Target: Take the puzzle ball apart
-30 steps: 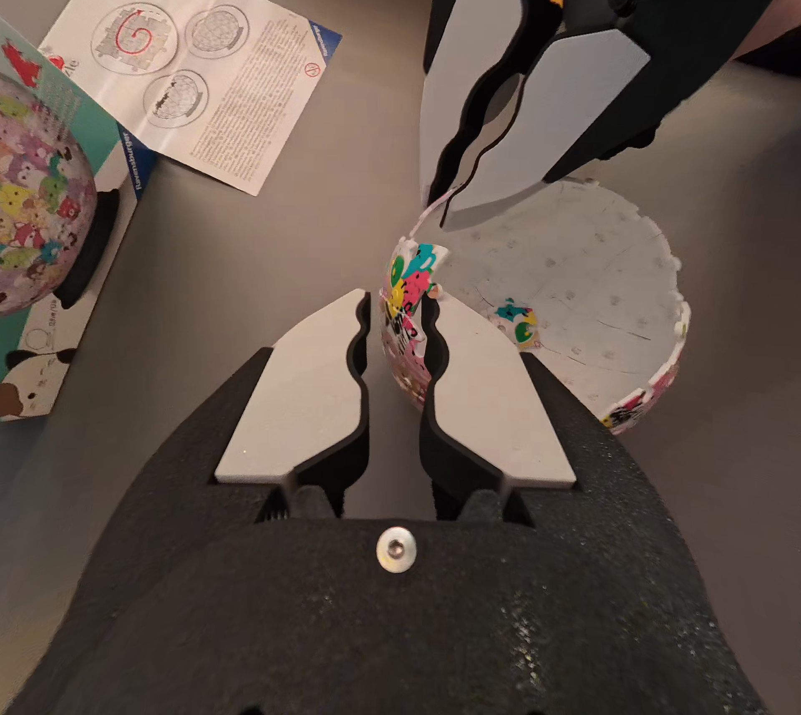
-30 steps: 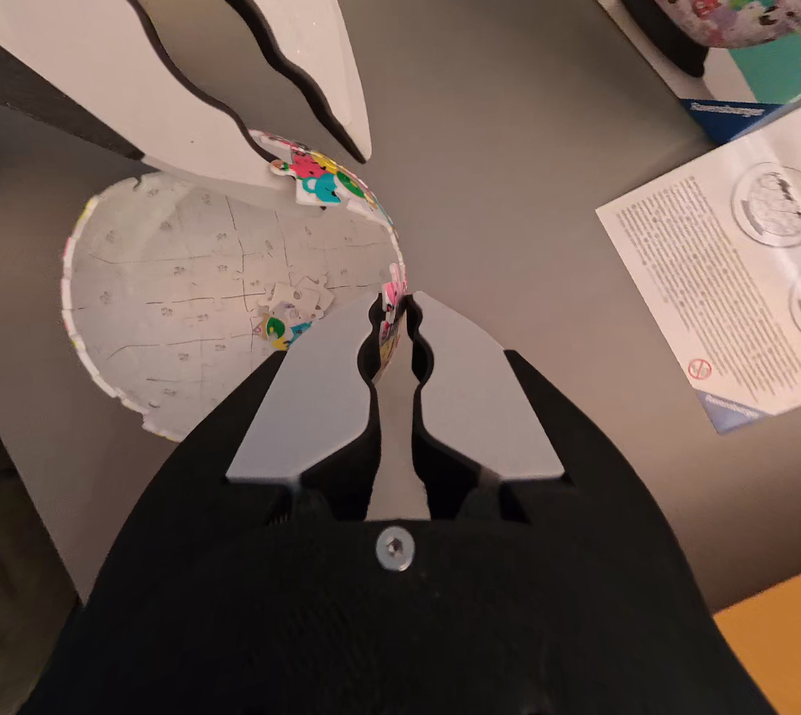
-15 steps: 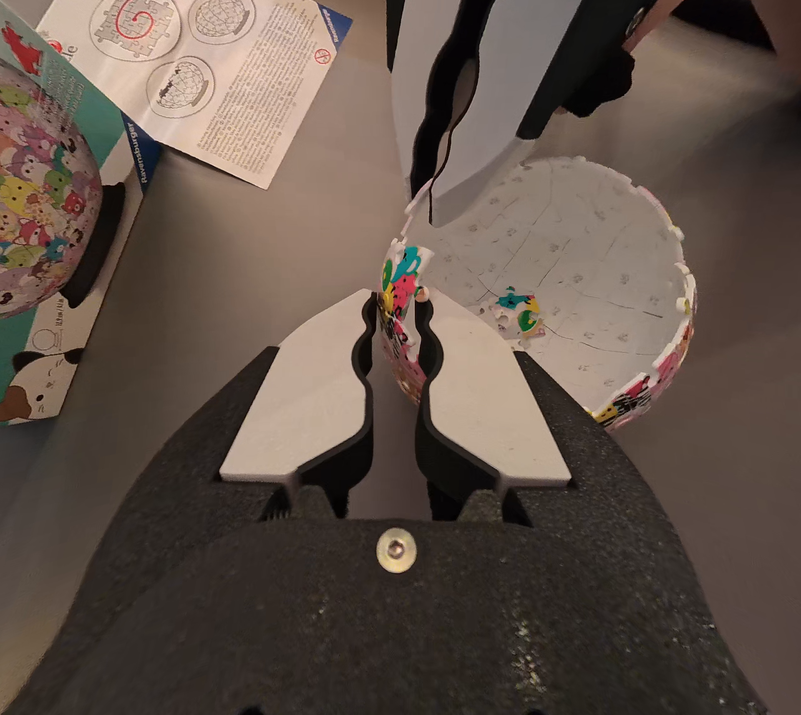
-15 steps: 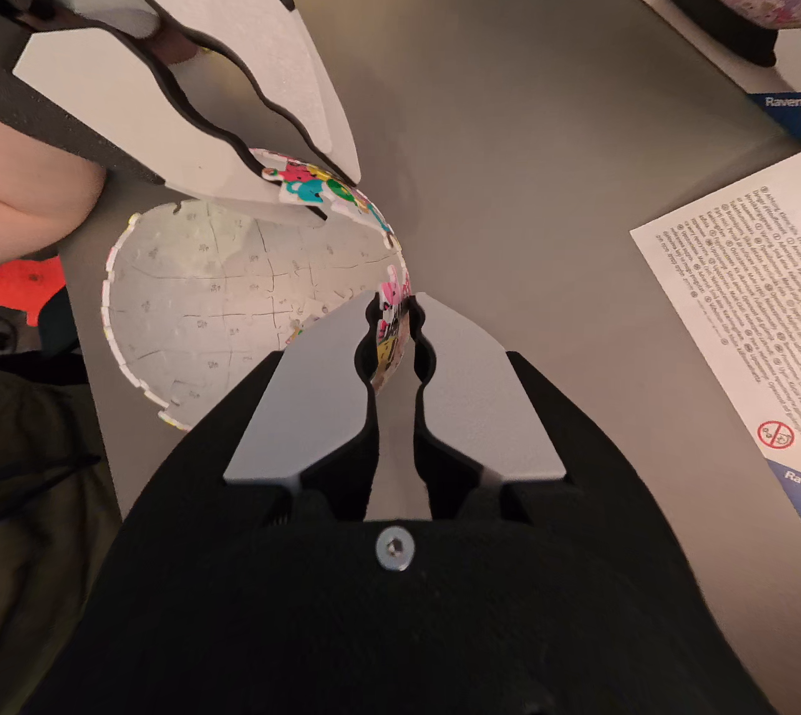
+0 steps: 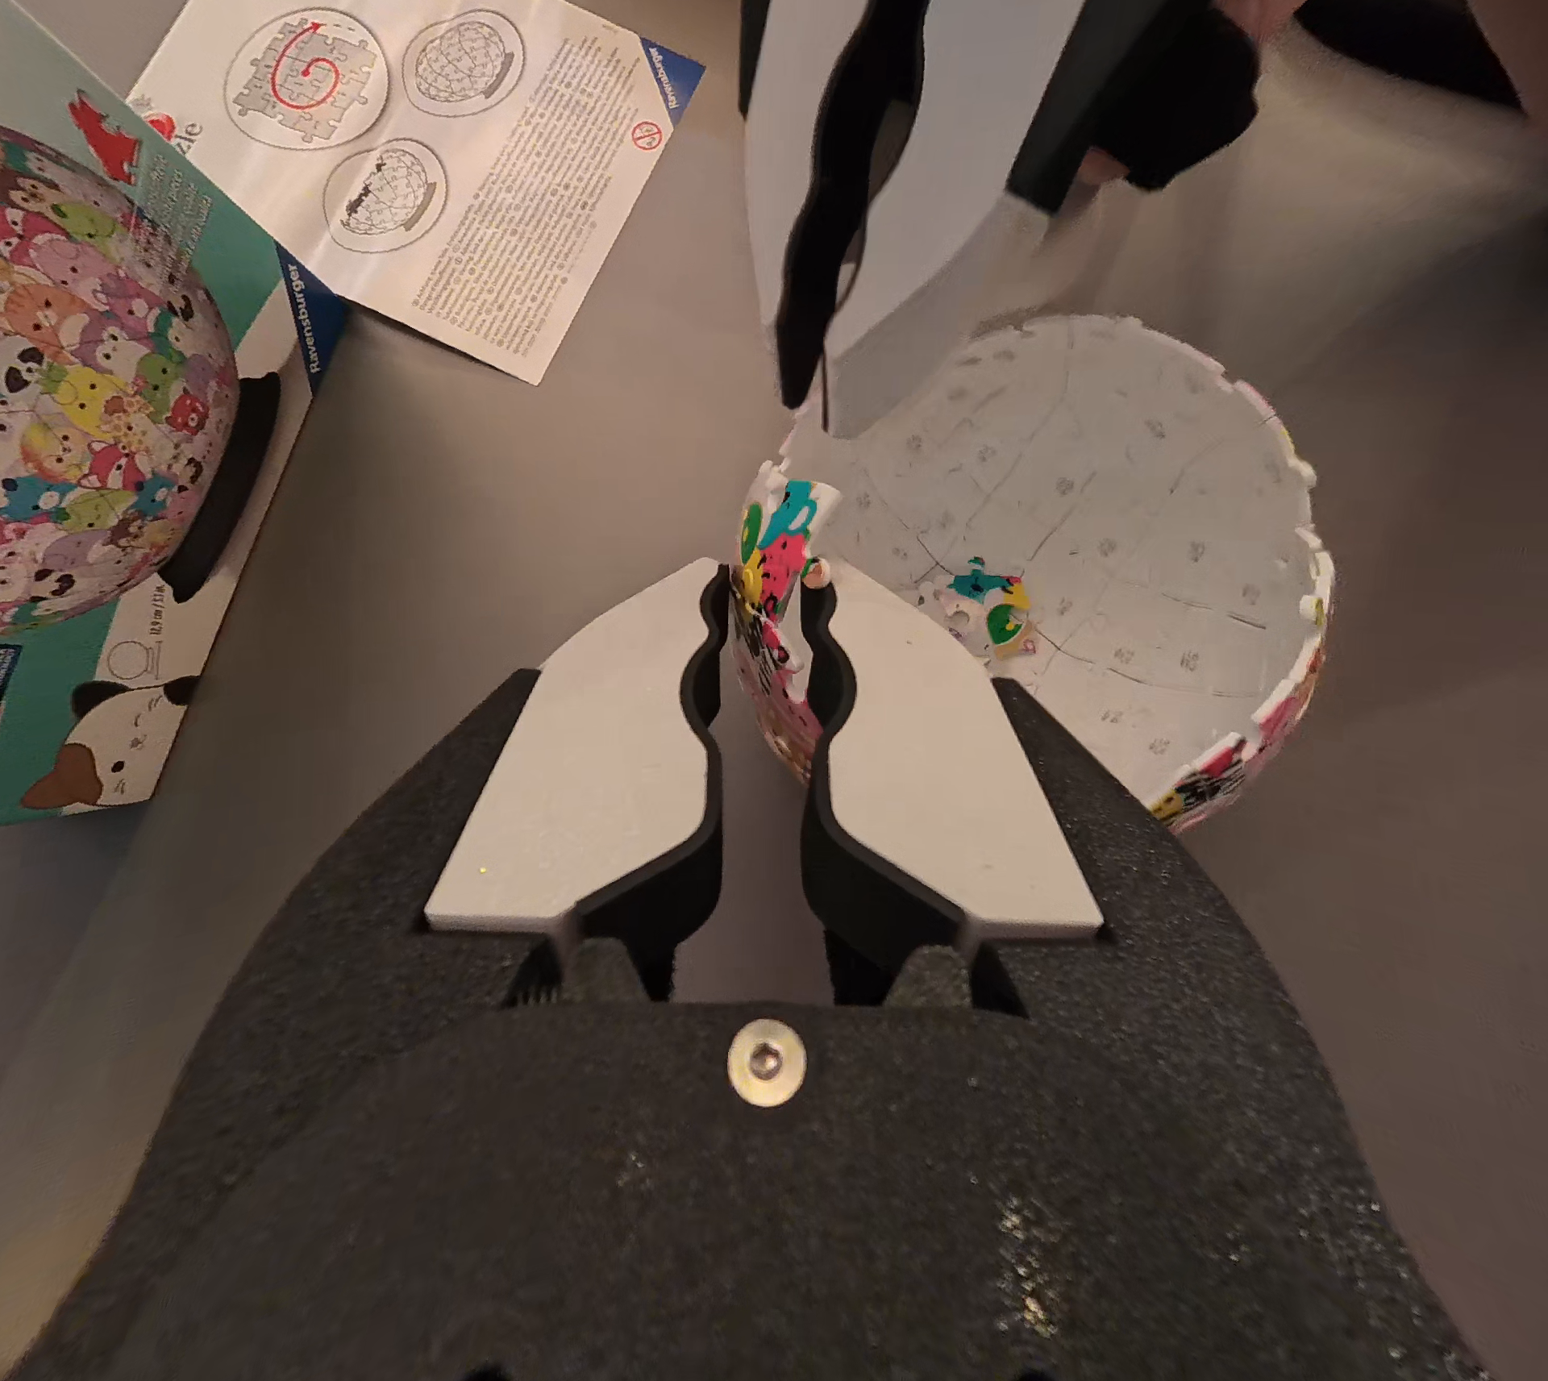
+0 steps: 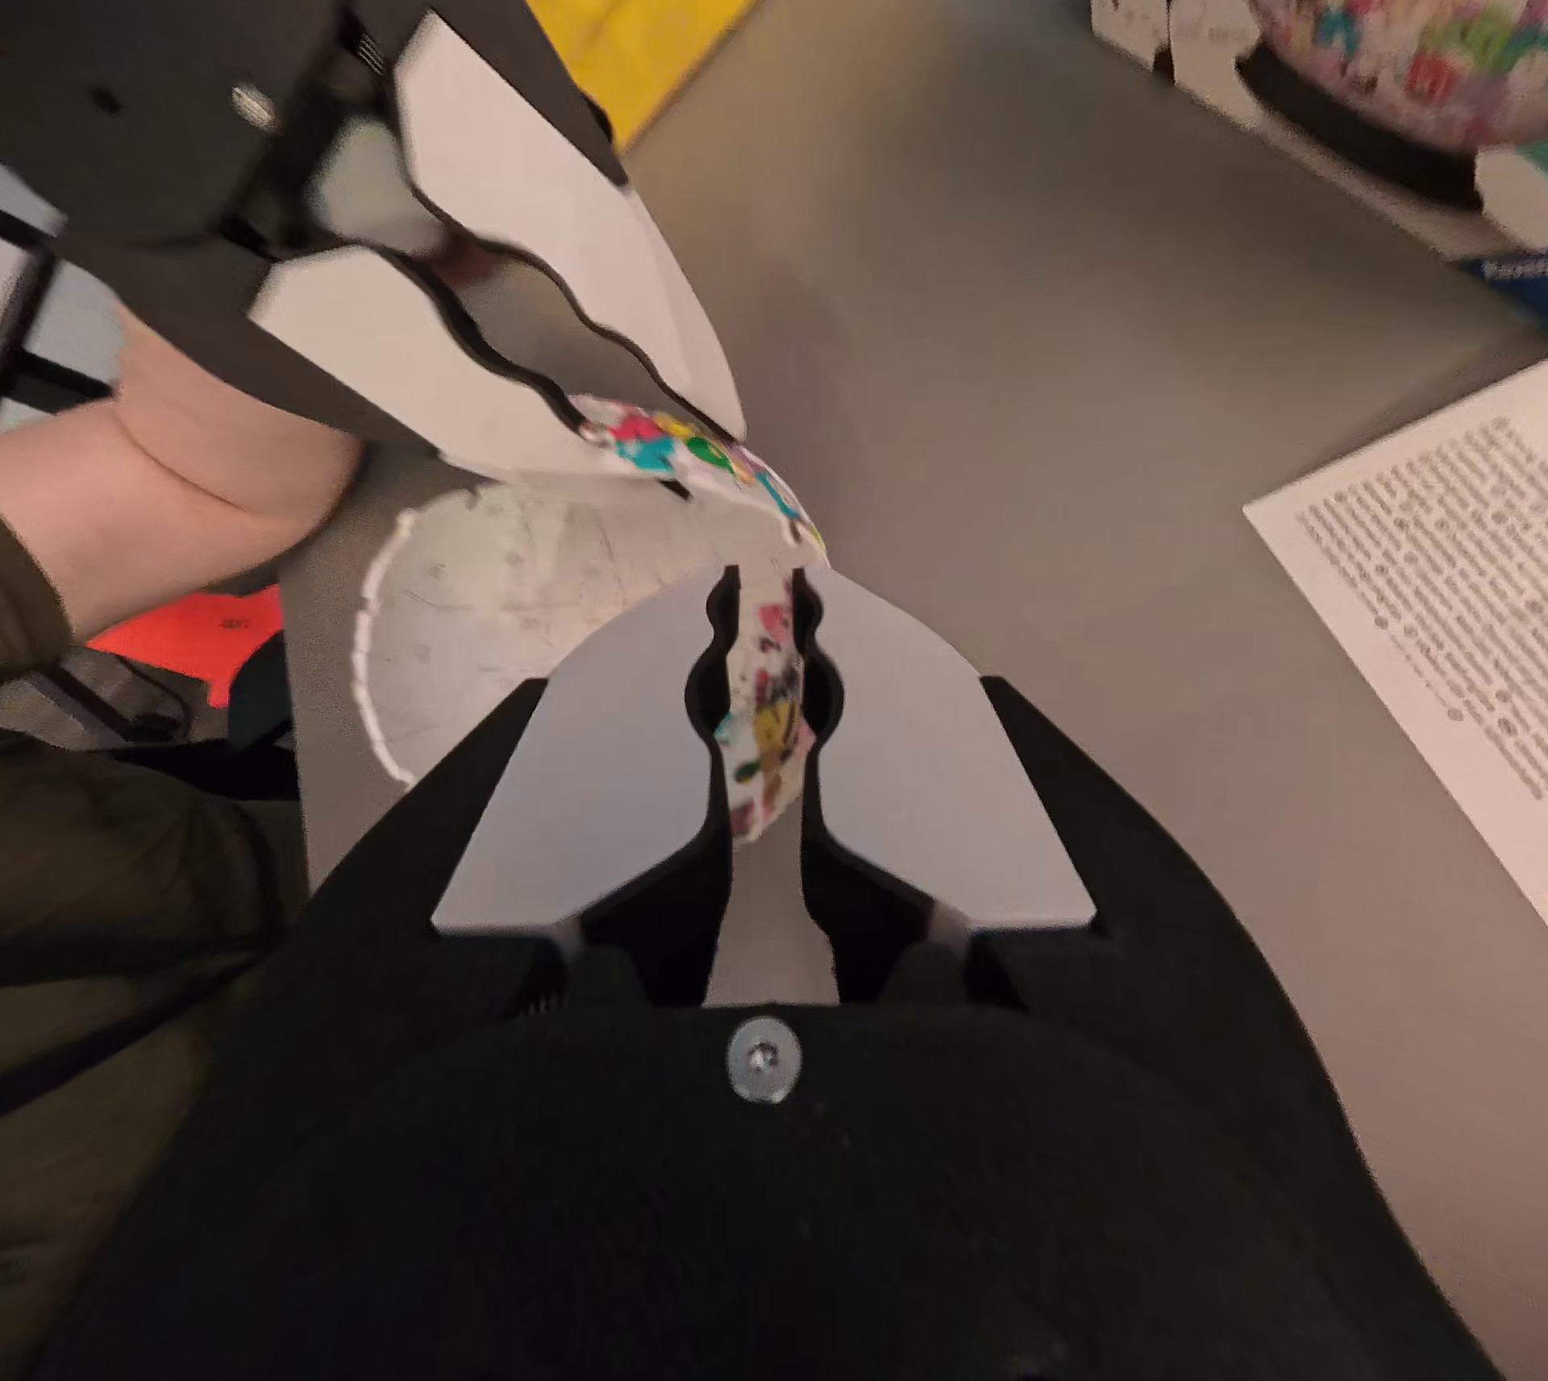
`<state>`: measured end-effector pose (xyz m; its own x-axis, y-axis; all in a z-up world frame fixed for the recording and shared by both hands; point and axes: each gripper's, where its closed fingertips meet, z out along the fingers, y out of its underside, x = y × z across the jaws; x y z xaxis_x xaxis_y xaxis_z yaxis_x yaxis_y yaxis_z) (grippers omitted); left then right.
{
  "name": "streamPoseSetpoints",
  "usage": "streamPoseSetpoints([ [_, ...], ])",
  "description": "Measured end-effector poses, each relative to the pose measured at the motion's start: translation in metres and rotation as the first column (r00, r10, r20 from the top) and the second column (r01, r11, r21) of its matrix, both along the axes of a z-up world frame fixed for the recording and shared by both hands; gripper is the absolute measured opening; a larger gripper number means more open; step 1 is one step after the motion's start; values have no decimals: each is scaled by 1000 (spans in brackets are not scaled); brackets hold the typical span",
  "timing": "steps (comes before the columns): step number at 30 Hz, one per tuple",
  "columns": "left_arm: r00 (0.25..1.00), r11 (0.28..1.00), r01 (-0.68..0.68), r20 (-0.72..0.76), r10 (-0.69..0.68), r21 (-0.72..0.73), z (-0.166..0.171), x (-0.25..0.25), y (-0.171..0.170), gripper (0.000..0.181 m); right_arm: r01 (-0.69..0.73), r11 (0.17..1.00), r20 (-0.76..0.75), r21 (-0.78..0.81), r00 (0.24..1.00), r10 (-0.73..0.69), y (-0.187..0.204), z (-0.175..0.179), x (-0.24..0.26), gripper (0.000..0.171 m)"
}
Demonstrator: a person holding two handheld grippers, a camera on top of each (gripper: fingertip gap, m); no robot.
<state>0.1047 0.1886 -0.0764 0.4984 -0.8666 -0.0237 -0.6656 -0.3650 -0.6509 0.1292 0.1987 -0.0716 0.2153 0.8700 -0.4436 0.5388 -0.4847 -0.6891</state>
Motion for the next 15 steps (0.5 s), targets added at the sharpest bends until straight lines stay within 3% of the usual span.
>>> streamPoseSetpoints([
  [2, 1000, 1000, 2, -9, -2, 2, -1, 1, -1, 16, 2, 1000, 4, -5, 1000, -2, -2, 9, 3, 13],
  [6, 1000, 1000, -15, -21, 15, 3, -1, 1, -1, 15, 64, 983, 172, 174, 981, -94, 8, 4, 20, 44],
  [10, 999, 1000, -28, -21, 28, -3, -1, 1, -1, 15, 41, 989, 260, 143, 962, -78, -4, -10, 16, 45],
  [13, 999, 1000, -30, -21, 30, -1, 1, 2, -1, 15, 64, 976, 397, 210, 907, -144, 8, -27, 29, 42],
  [15, 999, 1000, -25, -28, 25, 10, 2, 4, -2, 15, 20, 993, 377, 115, 924, -62, -6, -28, 24, 10],
])
